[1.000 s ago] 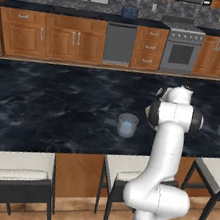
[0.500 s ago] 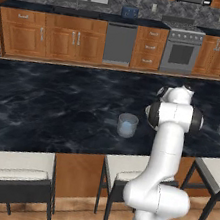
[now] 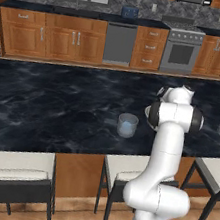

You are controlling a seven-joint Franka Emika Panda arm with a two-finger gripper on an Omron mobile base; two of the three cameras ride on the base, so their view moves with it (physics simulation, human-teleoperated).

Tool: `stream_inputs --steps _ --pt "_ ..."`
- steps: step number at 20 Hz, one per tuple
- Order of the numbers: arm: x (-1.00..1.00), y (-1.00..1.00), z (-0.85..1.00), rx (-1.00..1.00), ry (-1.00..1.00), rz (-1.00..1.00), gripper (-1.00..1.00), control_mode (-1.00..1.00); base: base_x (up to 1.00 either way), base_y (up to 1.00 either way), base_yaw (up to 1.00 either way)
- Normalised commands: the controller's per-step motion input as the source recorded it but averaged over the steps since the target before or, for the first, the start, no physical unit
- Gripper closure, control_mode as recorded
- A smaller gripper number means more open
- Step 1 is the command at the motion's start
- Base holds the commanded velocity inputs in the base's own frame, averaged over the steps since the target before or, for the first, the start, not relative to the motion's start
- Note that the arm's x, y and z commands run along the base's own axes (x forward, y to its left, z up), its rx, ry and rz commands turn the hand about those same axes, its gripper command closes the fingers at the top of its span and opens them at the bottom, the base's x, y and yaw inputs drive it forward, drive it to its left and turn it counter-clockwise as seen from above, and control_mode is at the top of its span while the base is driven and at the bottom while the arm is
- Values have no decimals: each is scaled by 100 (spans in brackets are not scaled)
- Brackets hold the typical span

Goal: There are four ice cubes in the ice bowl. Place two ice cubes in each glass of water.

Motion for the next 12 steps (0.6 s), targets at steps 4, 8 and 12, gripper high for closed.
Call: stream_inputs --steps 4,8,12 --pt "7 0 -9 -1 0 0 -100 -100 0 0 0" --pt "7 0 -14 -1 0 0 -100 -100 0 0 0" --pt "4 0 -9 0 0 0 -100 -100 0 0 0"
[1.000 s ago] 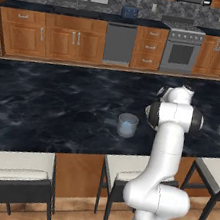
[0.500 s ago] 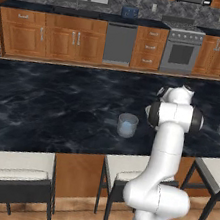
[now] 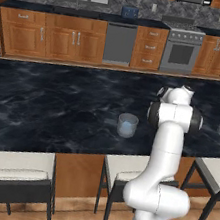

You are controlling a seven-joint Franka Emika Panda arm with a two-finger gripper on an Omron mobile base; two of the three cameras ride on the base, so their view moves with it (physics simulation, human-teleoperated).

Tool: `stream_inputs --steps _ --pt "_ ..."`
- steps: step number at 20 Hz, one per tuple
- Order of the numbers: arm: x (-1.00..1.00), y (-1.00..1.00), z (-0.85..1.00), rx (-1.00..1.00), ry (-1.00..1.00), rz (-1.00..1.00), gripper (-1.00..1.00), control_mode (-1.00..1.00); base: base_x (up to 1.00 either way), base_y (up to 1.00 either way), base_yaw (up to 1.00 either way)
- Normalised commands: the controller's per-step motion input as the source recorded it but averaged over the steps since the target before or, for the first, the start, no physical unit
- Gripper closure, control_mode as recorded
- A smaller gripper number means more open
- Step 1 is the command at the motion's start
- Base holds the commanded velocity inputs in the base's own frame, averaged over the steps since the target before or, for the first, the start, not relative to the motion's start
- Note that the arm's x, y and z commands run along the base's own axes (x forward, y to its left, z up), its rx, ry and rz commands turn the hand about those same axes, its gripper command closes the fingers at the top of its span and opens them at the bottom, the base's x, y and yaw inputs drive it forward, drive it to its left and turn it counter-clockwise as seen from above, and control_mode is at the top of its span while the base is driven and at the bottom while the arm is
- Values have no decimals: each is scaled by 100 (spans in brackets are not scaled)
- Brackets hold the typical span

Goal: There are four ice cubes in the ice bowl. Place two ice cubes in each glass of water.

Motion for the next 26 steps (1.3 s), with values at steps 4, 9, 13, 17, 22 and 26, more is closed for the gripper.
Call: stream_inputs --steps 4,9,13,17,22,26 --pt "1 0 -7 0 0 0 100 -100 0 0 0" --pt "0 0 -6 0 0 0 100 -100 0 0 0" --pt "0 0 -3 0 -2 0 100 -100 0 0 0" --pt "0 0 -1 0 -3 0 100 -100 0 0 0" --pt "-14 -3 22 1 -12 0 100 -100 0 0 0" --pt "-42 0 63 4 -18 0 100 -100 0 0 0"
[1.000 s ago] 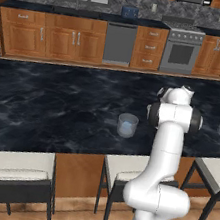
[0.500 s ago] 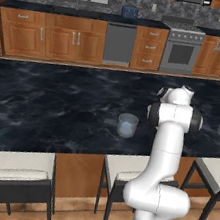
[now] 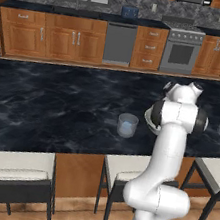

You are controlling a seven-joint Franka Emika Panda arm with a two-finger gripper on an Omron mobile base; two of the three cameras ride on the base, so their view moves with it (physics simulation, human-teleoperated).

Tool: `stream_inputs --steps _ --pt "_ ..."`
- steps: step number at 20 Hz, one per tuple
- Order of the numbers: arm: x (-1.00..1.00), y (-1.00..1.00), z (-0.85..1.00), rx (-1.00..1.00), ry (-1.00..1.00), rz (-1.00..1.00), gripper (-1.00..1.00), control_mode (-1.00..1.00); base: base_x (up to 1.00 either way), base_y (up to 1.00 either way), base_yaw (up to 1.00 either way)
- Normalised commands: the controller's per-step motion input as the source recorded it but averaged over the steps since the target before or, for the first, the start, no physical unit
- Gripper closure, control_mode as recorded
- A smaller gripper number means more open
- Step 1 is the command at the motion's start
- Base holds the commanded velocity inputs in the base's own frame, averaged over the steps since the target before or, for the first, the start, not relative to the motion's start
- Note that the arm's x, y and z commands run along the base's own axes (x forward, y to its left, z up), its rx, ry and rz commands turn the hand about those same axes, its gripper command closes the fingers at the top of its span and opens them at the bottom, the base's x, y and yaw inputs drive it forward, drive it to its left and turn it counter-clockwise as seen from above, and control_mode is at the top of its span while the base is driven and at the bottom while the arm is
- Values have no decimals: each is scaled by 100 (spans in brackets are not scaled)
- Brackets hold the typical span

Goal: There are four ice cubes in the ice bowl. Place two ice cubes in each glass of water.

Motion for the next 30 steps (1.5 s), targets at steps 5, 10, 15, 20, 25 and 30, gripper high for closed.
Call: stream_inputs --steps 5,10,15,20,25,30 --pt "-47 7 68 2 -10 0 100 -100 0 0 0" --pt "-53 36 82 0 0 0 100 -100 0 0 0" --pt "-52 64 77 0 3 0 100 -100 0 0 0" --pt "-56 93 47 -3 0 0 100 -100 0 0 0" --pt "-48 94 15 -7 2 0 100 -100 0 0 0" --pt "-8 77 -1 -7 10 0 100 -100 0 0 0"
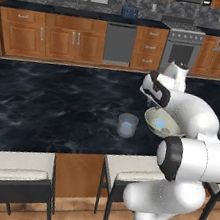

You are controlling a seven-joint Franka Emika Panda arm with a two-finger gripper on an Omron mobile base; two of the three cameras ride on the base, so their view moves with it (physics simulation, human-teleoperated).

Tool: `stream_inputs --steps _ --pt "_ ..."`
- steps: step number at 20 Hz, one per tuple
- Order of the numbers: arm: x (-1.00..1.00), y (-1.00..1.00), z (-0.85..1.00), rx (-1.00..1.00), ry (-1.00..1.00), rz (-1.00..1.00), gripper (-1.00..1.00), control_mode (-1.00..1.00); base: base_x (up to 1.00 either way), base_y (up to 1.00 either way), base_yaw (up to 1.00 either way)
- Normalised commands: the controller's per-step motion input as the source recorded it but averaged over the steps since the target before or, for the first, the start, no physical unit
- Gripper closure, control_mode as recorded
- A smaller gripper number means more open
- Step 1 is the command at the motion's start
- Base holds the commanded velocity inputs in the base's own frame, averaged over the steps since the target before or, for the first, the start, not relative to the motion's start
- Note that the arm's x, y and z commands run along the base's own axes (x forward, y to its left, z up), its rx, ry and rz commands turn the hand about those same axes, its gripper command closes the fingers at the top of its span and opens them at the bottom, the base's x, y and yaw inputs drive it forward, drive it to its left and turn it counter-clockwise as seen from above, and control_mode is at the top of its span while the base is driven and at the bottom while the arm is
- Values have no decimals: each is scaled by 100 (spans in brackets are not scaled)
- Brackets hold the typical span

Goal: There are four ice cubes in the ice bowl. Place two ice cubes in each glass of water.

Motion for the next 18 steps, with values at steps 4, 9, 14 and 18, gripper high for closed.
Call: stream_inputs --steps 4,9,14,18 --pt "-1 47 -17 -5 8 1 100 -100 0 0 0" --pt "5 8 -33 0 10 2 100 -100 0 0 0" --pt "16 2 -36 0 13 2 100 -100 0 0 0" --pt "27 21 -18 0 13 0 100 -100 0 0 0"
